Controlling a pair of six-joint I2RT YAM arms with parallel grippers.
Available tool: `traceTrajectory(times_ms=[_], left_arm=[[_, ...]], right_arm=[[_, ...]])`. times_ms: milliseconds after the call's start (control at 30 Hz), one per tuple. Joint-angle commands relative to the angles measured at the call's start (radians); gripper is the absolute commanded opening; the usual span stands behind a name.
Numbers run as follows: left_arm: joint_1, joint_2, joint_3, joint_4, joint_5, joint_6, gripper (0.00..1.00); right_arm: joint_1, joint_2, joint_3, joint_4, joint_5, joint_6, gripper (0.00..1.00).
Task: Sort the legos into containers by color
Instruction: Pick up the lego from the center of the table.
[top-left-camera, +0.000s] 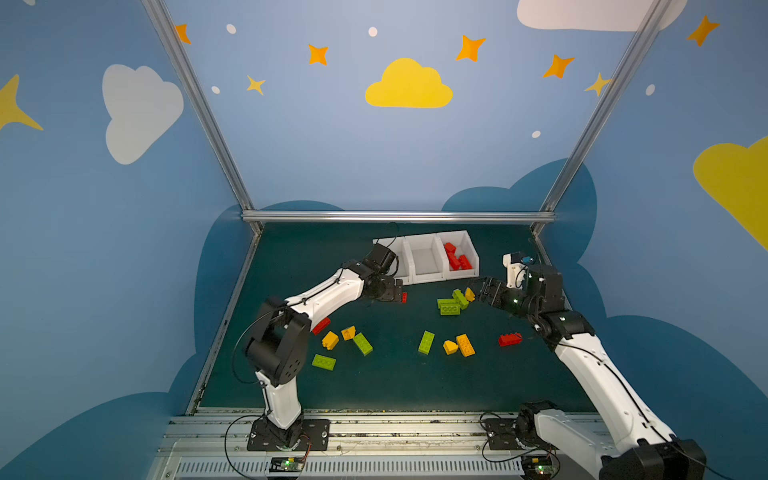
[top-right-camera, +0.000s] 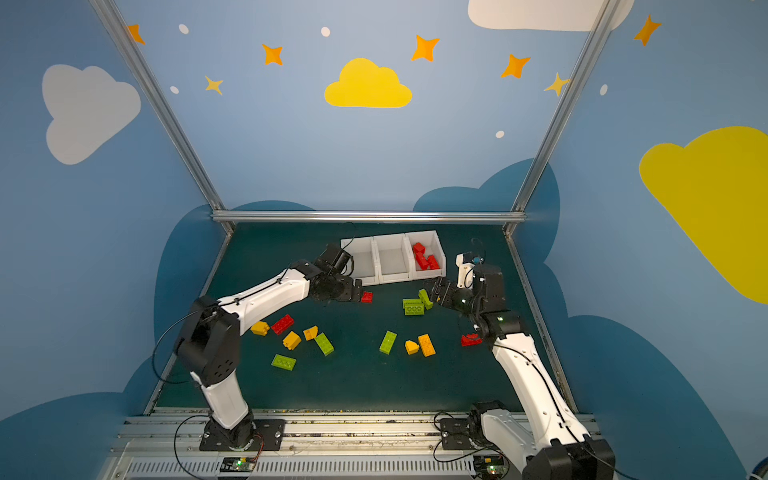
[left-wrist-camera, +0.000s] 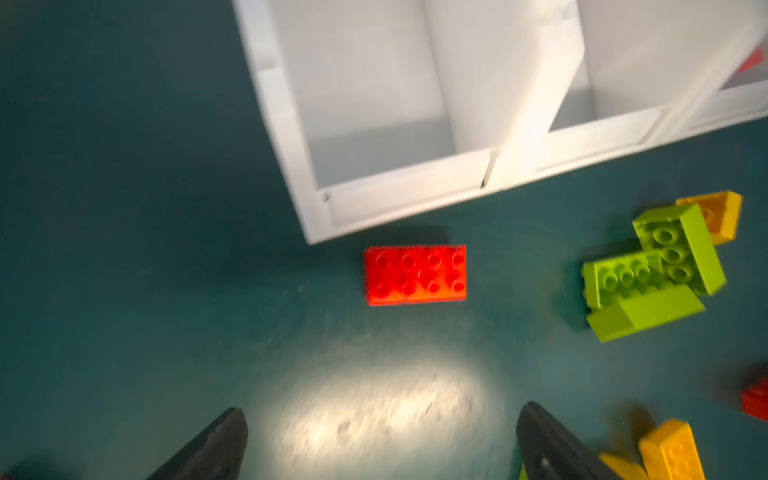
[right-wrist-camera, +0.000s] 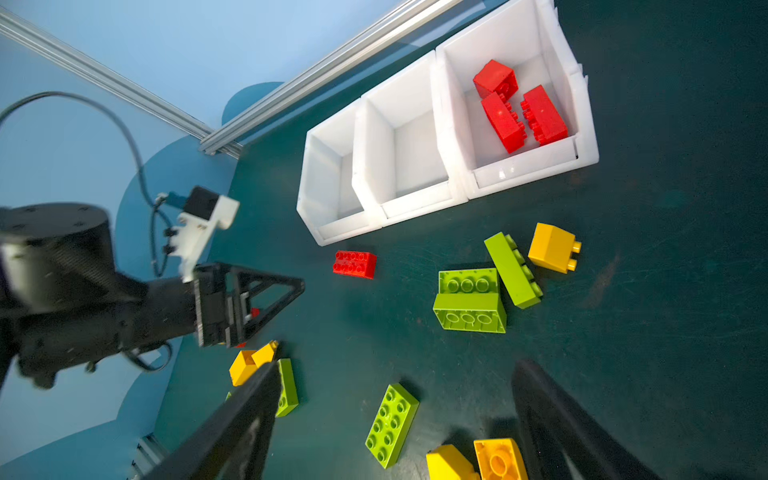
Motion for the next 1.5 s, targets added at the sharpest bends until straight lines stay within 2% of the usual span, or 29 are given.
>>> traceTrajectory(times_ms=[0,200,467,600,733,867,967,1267,1467], left_arm=[[-0.019,0.086,0.073,-0.036,-0.026,0.008,1.00],[-0.042,0.219,0.176,-0.059,-0.047,0.010,0.99],[-0.058,0.331,0.261,-0.084,-0.120,-0.002,0.96],[-0.071,0.374,0.303,-0.109,-0.159,0.009,0.87],[-0.080,0.398,0.324,-0.122,-0.180,0.011,0.74],[-0.091,0.396,0.327,-0.123,-0.183,0.015,0.62],[-0.101,0.387,0.333,-0.134,-0.184,0.018,0.56],[-0.109,0.276,0.369,-0.106,-0.088,-0.005,0.53],[-0.109,0.344,0.551,-0.090,0.021,-0.030,0.52]], right_arm=[[0.005,-0.082,-0.060,0.040,-0.021,0.019,0.86],[0.006,-0.138,-0.160,0.075,-0.025,0.033,0.86],[0.007,-0.096,-0.156,0.090,-0.045,0.009,0.86],[0.008,-0.090,-0.157,0.099,-0.048,0.010,0.86],[0.009,-0.088,-0.159,0.100,-0.056,0.014,0.86],[0.011,-0.094,-0.159,0.092,-0.055,0.013,0.86],[0.011,-0.105,-0.156,0.087,-0.052,0.014,0.86],[0.034,-0.169,-0.137,0.046,-0.042,0.004,0.86],[0.074,-0.199,-0.134,0.043,-0.018,0.017,0.86]])
